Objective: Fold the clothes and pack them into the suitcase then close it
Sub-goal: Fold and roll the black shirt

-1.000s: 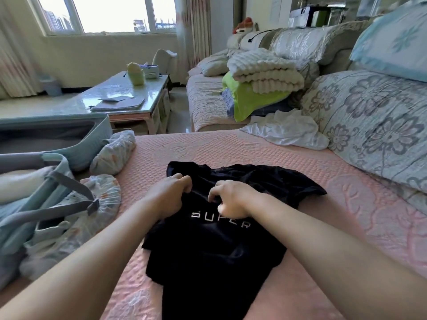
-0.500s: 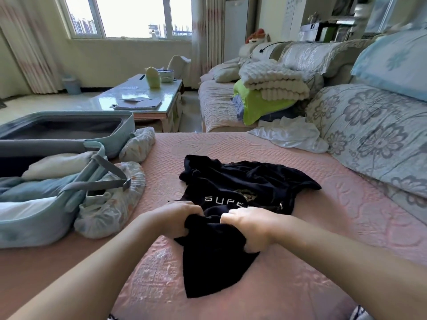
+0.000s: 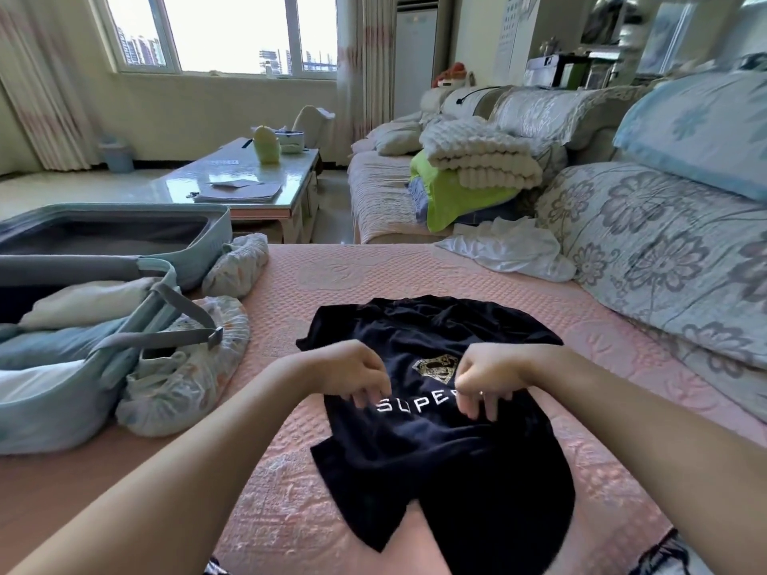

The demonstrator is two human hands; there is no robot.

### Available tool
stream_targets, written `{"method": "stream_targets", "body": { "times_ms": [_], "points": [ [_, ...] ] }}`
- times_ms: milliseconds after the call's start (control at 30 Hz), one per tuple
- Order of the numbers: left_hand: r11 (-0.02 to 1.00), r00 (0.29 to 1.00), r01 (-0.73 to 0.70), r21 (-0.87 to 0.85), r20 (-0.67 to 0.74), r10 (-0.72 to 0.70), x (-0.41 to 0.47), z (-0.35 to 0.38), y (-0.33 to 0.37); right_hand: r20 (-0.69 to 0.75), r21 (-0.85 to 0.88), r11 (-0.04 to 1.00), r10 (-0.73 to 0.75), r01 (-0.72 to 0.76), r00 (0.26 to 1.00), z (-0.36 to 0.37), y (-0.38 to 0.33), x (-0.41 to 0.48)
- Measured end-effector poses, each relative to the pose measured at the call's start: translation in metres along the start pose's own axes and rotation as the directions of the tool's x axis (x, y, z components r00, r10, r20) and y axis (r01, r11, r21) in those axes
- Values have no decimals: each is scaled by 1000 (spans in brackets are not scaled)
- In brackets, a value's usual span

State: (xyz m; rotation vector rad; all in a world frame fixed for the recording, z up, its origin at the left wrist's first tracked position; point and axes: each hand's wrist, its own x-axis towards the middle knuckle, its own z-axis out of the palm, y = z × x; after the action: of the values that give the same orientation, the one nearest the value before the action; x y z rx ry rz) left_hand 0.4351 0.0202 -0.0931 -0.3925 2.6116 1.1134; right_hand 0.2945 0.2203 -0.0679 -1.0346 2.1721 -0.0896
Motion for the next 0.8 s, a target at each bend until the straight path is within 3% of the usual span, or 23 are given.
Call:
{"method": "stream_targets", "body": {
  "times_ms": [100,167,300,533,633,733,800],
  "points": [
    [985,930,58,162,-368,6,23,-13,-17,-304,-50,994,-110,99,946,-8,-5,24],
    [945,880,160,286,-475,-5,36,-20,-30,-383,-120,987,-142,103,913,-12,-10,44],
    [871,838,285,400,-545,-23,64,-35,-58,-476,-177,979,-176,102,862,-25,-24,85],
    [817,793,488,308,-547,-268,101,-54,-87,-540,-249,957,-262,146,800,-43,-46,176],
    [864,764,416,283,-625,-163,102,-61,-90,-530,-339,931,-306,133,791,-41,-51,216],
    [953,704,222,205,-710,-11,98,-67,-85,-488,-352,930,-278,105,828,-44,-53,235],
    [986,813,51,157,-580,51,94,-68,-80,-483,-362,926,-282,104,829,-50,-48,238]
  ]
}}
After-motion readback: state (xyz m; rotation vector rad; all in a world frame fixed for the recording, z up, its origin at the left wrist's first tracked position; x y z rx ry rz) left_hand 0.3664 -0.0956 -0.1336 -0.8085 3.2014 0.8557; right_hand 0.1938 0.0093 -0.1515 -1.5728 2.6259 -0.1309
